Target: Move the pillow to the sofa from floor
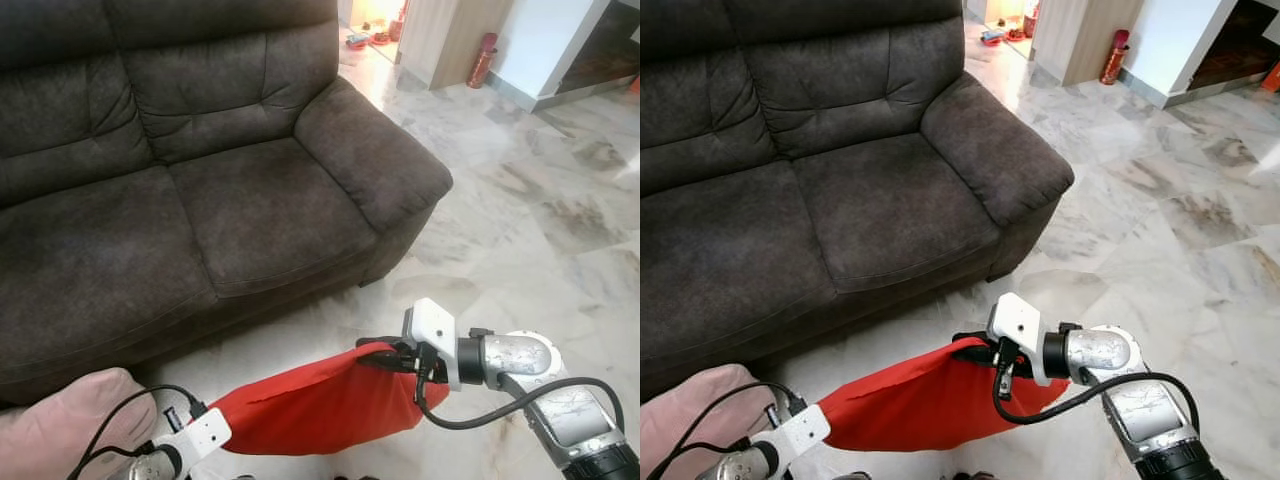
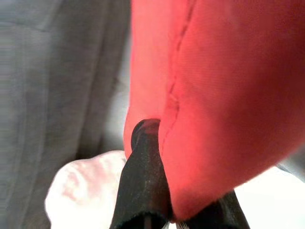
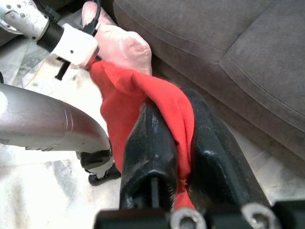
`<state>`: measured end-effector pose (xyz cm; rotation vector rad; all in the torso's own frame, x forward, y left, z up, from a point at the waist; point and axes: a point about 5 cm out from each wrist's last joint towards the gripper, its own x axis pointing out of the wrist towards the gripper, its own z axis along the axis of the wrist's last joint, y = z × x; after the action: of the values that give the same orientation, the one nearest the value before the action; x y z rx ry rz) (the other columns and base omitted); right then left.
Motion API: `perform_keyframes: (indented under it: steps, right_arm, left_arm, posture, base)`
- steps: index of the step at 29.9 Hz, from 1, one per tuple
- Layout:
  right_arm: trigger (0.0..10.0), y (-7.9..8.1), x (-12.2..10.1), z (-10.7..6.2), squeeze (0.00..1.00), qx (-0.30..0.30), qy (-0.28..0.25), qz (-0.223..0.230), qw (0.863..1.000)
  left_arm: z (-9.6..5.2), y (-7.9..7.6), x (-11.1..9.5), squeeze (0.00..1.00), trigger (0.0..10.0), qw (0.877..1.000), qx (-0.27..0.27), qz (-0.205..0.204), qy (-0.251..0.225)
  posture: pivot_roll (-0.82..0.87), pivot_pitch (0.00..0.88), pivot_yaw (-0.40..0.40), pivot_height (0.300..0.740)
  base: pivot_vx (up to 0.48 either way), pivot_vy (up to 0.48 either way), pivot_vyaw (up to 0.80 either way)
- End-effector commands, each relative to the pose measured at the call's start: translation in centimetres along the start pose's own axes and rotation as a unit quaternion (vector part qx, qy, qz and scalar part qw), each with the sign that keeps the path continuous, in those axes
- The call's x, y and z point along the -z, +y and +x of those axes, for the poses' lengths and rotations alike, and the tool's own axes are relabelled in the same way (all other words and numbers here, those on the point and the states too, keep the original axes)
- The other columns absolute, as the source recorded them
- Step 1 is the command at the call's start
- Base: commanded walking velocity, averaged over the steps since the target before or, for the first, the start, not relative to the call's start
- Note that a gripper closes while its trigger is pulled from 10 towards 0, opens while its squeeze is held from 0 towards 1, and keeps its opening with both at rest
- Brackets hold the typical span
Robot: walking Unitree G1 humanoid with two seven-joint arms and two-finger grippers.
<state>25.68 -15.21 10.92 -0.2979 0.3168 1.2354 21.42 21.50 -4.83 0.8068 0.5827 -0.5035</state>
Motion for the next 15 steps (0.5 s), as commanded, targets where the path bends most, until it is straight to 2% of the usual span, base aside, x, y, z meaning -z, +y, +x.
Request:
perform_keyframes:
  steps: [1,2,3,4,5,6,7,8,11,12,13,14,15]
  right_arm:
    - [10.0,-0.3,-2.5,-0.4,0.00,0.005,-0.048,-0.040,0.998]
    - [10.0,-0.4,-2.4,-0.4,0.00,0.009,-0.047,-0.039,0.998]
    - [10.0,-0.4,-2.4,-0.4,0.00,0.009,-0.047,-0.039,0.998]
    - [10.0,-0.5,-2.2,-0.4,0.00,0.018,-0.045,-0.038,0.998]
    - [10.0,-0.7,-2.1,-0.3,0.00,0.029,-0.045,-0.038,0.998]
    - [10.0,-0.7,-2.1,-0.3,0.00,0.029,-0.045,-0.038,0.998]
    - [10.0,-1.1,-1.9,-0.2,0.00,0.054,-0.046,-0.038,0.997]
    - [10.0,-1.4,-1.8,-0.1,0.00,0.065,-0.046,-0.039,0.996]
    - [10.0,-2.0,-1.9,0.0,0.00,0.113,-0.055,-0.041,0.991]
    - [10.0,-2.2,-2.0,0.1,0.00,0.129,-0.061,-0.039,0.989]
    - [10.0,-2.4,-2.3,0.1,0.00,0.158,-0.074,-0.045,0.984]
    - [10.0,-2.7,-2.4,0.1,0.00,0.180,-0.079,-0.047,0.979]
    - [10.0,-2.8,-2.5,0.0,0.00,0.194,-0.082,-0.049,0.976]
  left_arm:
    - [0.1,0.9,-0.3,0.00,0.0,0.999,-0.028,-0.015,-0.007]
    - [0.2,1.8,-0.8,0.00,0.0,0.997,-0.057,-0.043,-0.019]
    - [0.2,1.8,-0.8,0.00,0.0,0.997,-0.057,-0.043,-0.019]
    - [0.5,3.0,-1.6,0.00,0.0,0.993,-0.084,-0.071,-0.041]
    - [0.6,4.0,-2.6,0.00,0.0,0.990,-0.100,-0.075,-0.069]
    - [0.6,4.0,-2.6,0.00,0.0,0.990,-0.100,-0.075,-0.069]
    - [0.7,6.0,-4.8,0.00,0.0,0.979,-0.132,-0.079,-0.131]
    - [0.6,6.9,-5.9,0.00,0.0,0.973,-0.147,-0.081,-0.160]
    - [-0.1,10.3,-10.9,0.00,0.0,0.940,-0.204,-0.088,-0.259]
    - [-0.6,11.1,-12.4,0.00,0.0,0.928,-0.220,-0.097,-0.286]
    - [-1.6,12.1,-14.7,0.00,0.0,0.905,-0.244,-0.117,-0.328]
    - [-2.0,12.4,-15.6,0.00,2.8,0.897,-0.250,-0.121,-0.342]
    - [-2.2,12.6,-16.0,0.00,2.8,0.893,-0.253,-0.123,-0.350]
  posture:
    - [0.11,0.089,-0.083,0.740]
    - [0.11,0.091,-0.083,0.740]
    - [0.11,0.091,-0.083,0.740]
    - [0.12,0.093,-0.083,0.740]
    - [0.12,0.094,-0.083,0.740]
    - [0.12,0.094,-0.083,0.740]
    - [0.12,0.094,-0.083,0.740]
    - [0.12,0.094,-0.083,0.740]
    - [0.12,0.097,-0.083,0.740]
    - [0.12,0.097,-0.083,0.740]
    - [0.12,0.098,-0.080,0.740]
    - [0.12,0.098,-0.079,0.740]
    - [0.12,0.098,-0.079,0.740]
  base:
    - [0.000,0.000,0.00]
    - [0.000,0.000,0.00]
    - [0.000,0.000,0.00]
    - [0.000,0.000,0.00]
    - [0.000,0.000,0.00]
    - [0.000,0.000,0.00]
    - [0.000,0.000,0.00]
    - [0.000,0.000,0.00]
    - [0.000,0.000,0.00]
    - [0.000,0.000,0.00]
    - [0.000,0.000,0.00]
    - [0.000,0.000,0.00]
    - [0.000,0.000,0.00]
